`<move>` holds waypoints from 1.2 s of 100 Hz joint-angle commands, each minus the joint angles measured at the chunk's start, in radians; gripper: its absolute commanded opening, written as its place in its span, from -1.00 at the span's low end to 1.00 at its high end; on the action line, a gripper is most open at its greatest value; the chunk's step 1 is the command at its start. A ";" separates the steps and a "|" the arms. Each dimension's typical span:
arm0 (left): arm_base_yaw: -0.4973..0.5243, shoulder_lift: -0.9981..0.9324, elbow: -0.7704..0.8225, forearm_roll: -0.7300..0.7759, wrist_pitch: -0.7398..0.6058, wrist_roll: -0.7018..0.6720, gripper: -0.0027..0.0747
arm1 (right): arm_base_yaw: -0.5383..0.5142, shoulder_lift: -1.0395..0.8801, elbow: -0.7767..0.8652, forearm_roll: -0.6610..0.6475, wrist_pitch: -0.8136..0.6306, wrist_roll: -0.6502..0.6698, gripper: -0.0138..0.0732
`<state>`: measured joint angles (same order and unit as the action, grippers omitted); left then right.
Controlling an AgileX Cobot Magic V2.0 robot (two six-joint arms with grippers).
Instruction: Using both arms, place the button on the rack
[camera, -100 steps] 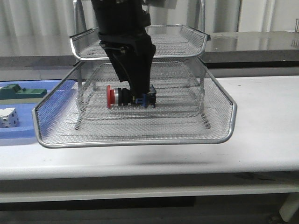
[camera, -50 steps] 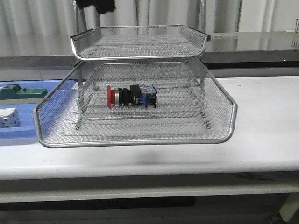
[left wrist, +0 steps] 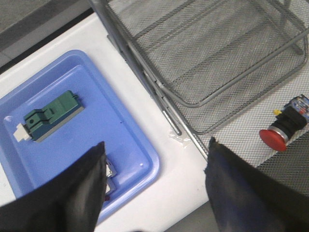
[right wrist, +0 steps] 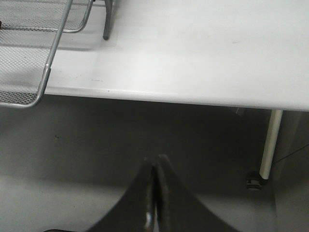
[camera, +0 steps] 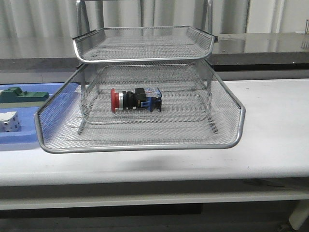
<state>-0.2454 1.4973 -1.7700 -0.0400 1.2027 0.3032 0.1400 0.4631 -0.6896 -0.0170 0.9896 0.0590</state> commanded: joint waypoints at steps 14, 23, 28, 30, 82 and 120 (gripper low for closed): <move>0.051 -0.197 0.234 -0.009 -0.249 -0.055 0.15 | -0.001 0.006 -0.031 -0.008 -0.057 -0.002 -0.84; 0.074 -0.275 0.364 -0.009 -0.356 -0.085 0.15 | -0.001 0.006 -0.031 -0.008 -0.057 -0.002 -0.84; 0.088 -0.318 0.433 -0.009 -0.411 -0.099 0.15 | -0.001 0.006 -0.031 -0.008 -0.057 -0.002 -0.84; 0.093 -0.336 0.462 -0.009 -0.432 -0.105 0.15 | -0.001 0.006 -0.031 -0.008 -0.057 -0.002 -0.84; 0.136 -0.780 1.083 -0.056 -0.923 -0.174 0.15 | -0.001 0.006 -0.031 -0.008 -0.057 -0.002 -0.84; 0.136 -1.050 1.339 -0.093 -1.035 -0.175 0.15 | -0.001 0.006 -0.031 -0.008 -0.057 -0.002 -0.84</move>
<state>-0.1144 0.4827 -0.4352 -0.1009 0.2627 0.1391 0.1400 0.4631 -0.6896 -0.0170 0.9896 0.0590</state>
